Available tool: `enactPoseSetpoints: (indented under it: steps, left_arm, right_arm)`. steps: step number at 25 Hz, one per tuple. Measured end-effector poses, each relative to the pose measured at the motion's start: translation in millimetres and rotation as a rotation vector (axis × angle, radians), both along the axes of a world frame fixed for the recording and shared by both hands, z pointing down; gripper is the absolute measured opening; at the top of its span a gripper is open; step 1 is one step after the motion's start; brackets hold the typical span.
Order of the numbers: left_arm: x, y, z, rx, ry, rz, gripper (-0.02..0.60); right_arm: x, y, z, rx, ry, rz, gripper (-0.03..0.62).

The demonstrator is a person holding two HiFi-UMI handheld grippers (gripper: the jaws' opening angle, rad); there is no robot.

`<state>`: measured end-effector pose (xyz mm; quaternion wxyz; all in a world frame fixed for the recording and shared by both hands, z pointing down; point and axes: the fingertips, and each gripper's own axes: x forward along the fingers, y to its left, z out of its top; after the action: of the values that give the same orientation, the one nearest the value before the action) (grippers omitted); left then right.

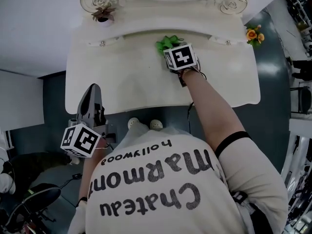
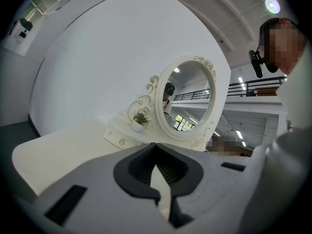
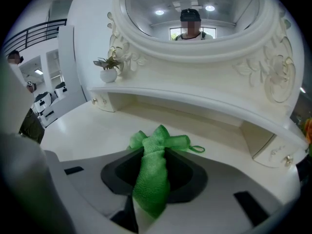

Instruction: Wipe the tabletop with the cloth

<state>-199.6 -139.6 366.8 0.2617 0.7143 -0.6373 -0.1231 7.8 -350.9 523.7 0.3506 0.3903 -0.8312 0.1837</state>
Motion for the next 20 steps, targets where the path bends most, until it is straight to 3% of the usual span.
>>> enactPoseSetpoints:
  steps: [8,20]
  left_arm:
    - [6.8,-11.9,-3.2,0.010,0.006,0.009,0.008]
    - [8.4,-14.8,14.3,-0.029,0.012,0.027,0.008]
  right_arm:
    - [29.4,-4.9,1.0,-0.013,-0.002,0.060,0.137]
    - [31.8,-7.4,1.6,-0.048,0.027,0.058,0.137]
